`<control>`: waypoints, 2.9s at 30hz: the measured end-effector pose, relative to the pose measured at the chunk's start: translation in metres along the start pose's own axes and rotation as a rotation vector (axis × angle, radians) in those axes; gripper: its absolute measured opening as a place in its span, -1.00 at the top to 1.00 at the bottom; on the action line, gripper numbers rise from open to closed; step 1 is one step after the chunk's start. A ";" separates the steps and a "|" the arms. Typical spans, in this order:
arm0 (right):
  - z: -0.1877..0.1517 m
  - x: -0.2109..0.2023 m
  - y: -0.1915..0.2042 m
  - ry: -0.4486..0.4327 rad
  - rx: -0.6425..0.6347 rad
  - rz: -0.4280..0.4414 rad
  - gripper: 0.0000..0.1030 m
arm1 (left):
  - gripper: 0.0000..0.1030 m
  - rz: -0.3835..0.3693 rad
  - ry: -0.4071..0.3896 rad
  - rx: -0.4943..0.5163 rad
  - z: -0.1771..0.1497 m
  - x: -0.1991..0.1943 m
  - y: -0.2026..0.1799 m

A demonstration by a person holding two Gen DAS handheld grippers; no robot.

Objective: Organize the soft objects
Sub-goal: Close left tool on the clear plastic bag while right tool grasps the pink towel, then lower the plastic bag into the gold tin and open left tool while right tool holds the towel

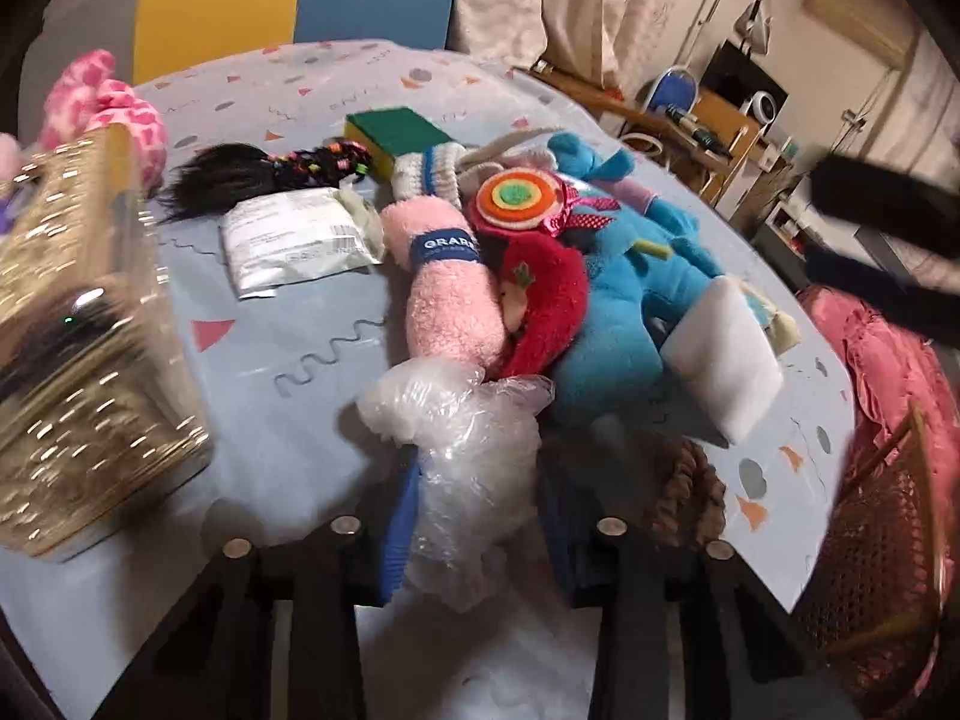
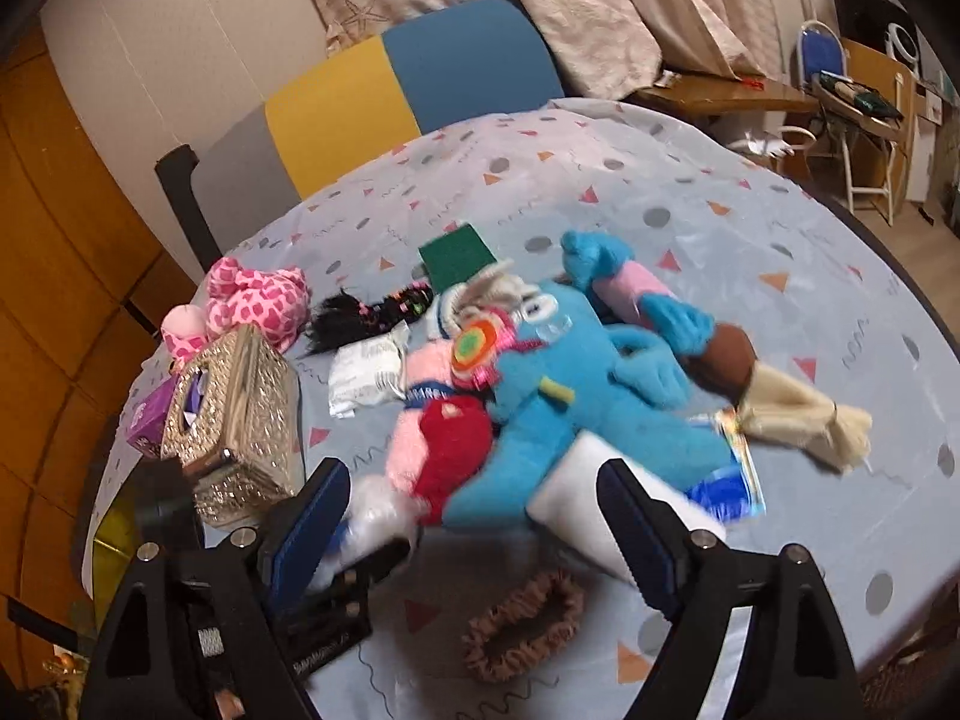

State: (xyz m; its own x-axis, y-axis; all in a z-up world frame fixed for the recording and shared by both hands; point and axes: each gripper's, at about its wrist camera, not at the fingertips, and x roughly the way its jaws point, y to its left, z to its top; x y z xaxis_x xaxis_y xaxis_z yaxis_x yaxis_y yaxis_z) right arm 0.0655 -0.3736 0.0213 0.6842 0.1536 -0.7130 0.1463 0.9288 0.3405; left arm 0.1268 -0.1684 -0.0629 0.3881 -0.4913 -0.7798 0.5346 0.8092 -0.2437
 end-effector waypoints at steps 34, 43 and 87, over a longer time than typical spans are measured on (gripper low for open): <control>-0.013 0.115 0.116 0.374 -0.331 -0.063 0.38 | 0.30 -0.017 -0.268 -0.272 -0.083 -0.179 0.089; -0.092 0.110 0.126 0.474 -0.429 -0.002 0.37 | 0.28 0.108 -0.346 -0.547 -0.094 -0.237 0.179; -0.108 0.108 0.102 0.321 -0.370 0.003 0.36 | -0.48 0.401 -0.258 -0.629 -0.132 -0.220 0.181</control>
State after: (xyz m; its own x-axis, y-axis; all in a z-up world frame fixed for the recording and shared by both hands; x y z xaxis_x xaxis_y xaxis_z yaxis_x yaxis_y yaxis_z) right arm 0.0766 -0.2260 -0.0874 0.4209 0.1988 -0.8850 -0.1588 0.9768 0.1439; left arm 0.0390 0.1287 -0.0111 0.6645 -0.1202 -0.7376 -0.1779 0.9331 -0.3124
